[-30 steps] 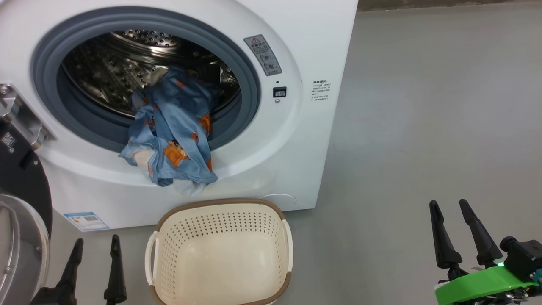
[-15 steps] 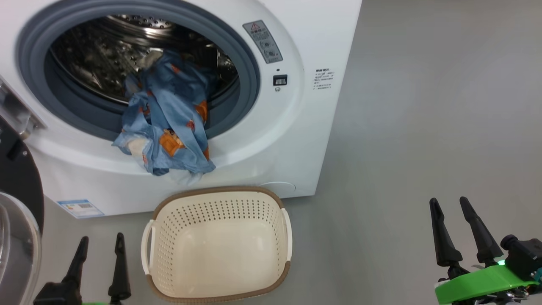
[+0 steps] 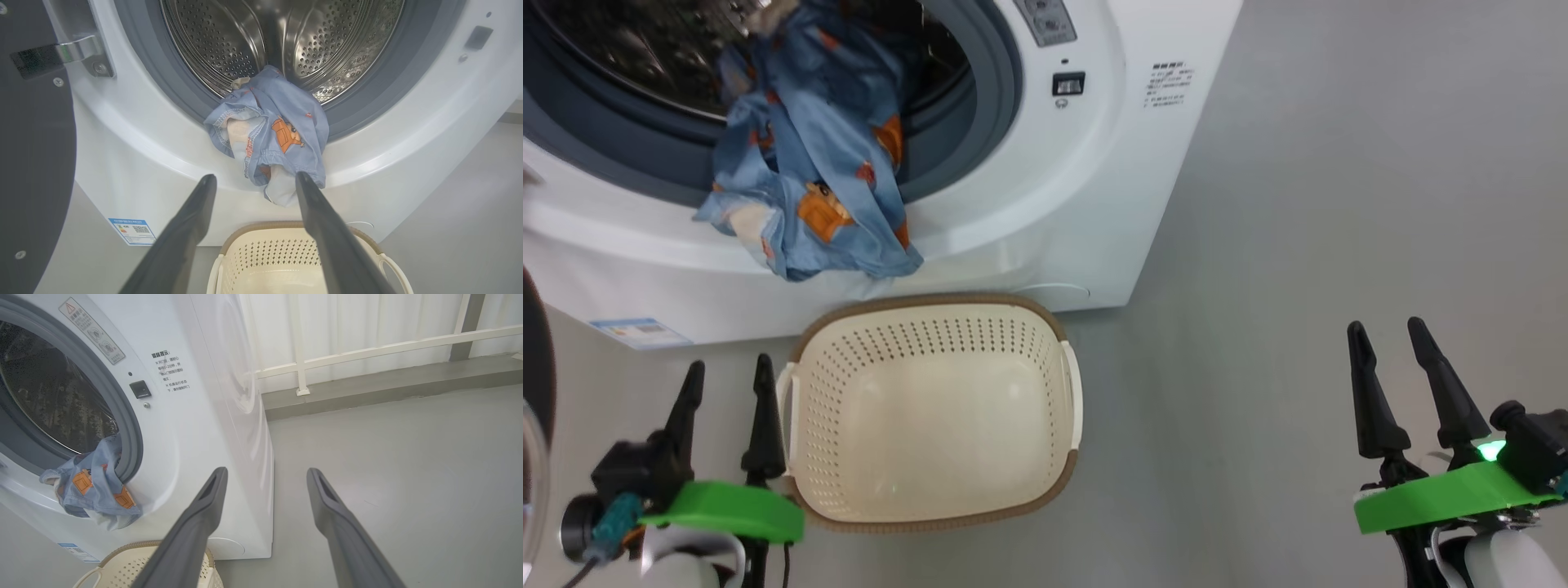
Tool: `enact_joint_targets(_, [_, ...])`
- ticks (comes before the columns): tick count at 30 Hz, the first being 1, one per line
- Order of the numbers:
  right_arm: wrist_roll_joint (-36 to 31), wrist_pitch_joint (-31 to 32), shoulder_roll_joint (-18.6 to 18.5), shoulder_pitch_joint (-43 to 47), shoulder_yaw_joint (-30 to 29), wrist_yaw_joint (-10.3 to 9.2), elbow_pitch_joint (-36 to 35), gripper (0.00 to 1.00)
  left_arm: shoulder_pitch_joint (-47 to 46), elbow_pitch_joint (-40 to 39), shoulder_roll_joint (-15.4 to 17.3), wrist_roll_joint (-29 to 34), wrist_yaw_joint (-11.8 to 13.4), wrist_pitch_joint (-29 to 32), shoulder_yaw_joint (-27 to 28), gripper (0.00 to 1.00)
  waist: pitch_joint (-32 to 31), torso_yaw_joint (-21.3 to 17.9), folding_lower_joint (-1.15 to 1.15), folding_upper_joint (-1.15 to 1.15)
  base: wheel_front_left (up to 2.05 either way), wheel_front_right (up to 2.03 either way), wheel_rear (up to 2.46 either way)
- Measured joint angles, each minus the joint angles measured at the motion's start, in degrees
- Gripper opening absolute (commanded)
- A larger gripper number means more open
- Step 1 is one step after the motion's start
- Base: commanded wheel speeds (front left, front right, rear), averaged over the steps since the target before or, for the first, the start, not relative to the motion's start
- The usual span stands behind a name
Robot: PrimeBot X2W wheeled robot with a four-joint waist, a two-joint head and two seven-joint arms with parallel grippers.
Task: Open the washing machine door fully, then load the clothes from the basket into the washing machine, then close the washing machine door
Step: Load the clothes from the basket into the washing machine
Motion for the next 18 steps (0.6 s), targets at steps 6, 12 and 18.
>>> enact_joint_targets(6, [-0.5,0.0,0.3,-3.2,0.1,0.0,-0.5,1.0,-7.9,5.7,1.1,-0.8,-0.2,0.0,-1.7,1.0,4.4,-0.4,0.0,0.0,0.0,0.0,0.0])
enact_joint_targets(12, [-0.5,0.0,0.6,-6.2,0.8,0.0,-0.5,1.0,-16.3,12.3,2.6,-3.9,-0.3,0.0,-3.7,1.0,8.7,-1.1,0.0,0.0,0.0,0.0,0.0])
enact_joint_targets(18, [-0.5,0.0,1.2,-8.4,1.9,0.0,-0.6,1.0,-23.3,17.7,5.0,-7.1,-0.3,0.0,-4.1,1.0,12.1,-2.1,0.0,0.0,0.0,0.0,0.0])
